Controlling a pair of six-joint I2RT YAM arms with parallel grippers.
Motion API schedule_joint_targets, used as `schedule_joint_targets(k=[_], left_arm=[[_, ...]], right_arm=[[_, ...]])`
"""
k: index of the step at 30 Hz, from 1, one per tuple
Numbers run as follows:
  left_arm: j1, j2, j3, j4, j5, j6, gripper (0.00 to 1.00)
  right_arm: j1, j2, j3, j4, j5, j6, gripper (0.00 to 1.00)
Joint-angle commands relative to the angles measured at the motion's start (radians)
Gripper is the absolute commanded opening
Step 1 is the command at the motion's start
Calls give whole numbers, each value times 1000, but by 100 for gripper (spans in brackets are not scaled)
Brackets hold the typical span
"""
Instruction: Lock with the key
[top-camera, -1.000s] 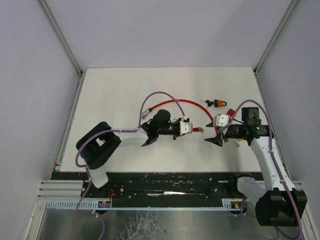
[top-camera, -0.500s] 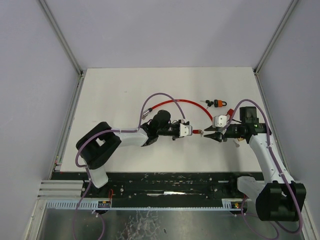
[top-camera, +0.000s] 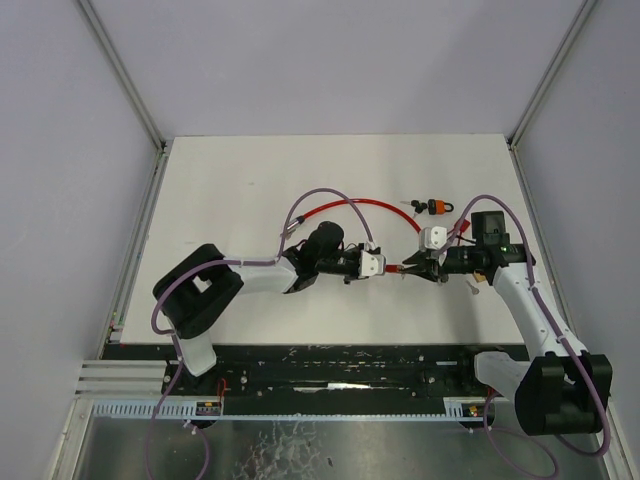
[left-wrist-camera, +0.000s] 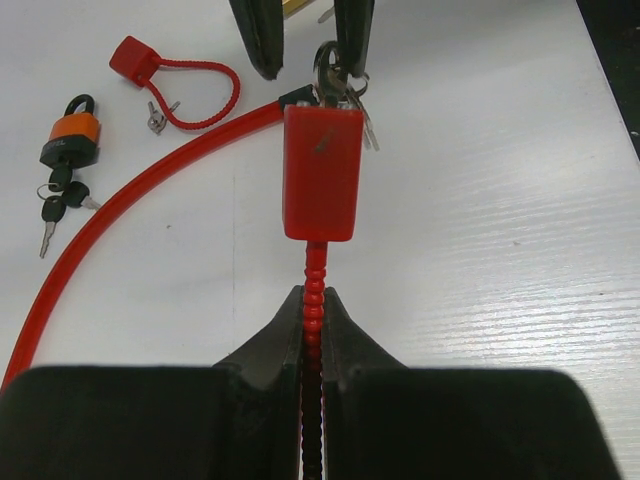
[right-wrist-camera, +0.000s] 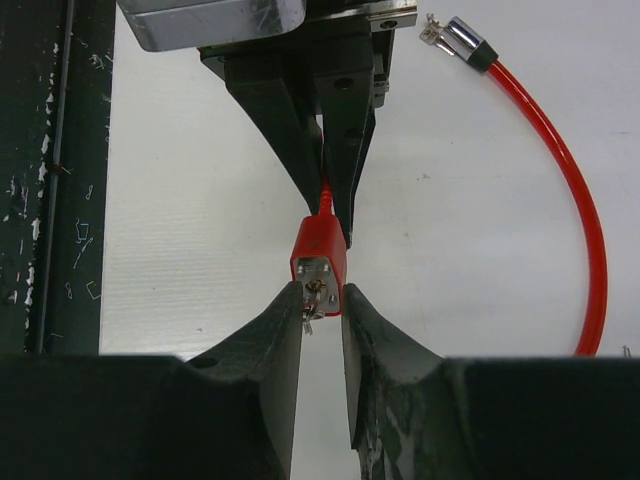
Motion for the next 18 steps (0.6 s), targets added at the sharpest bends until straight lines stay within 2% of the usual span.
schedule_joint_targets(k=[1, 11, 18], left_arm=[[-4, 3, 31, 13, 22, 25, 0], [-5, 4, 33, 3, 28, 35, 0], [-6, 7, 40, -14, 50, 45, 0]], right_arm=[[20, 7, 8, 9, 10, 10, 27], [30, 31, 42, -131, 41, -148, 16], [58, 38, 43, -204, 75, -316, 8]])
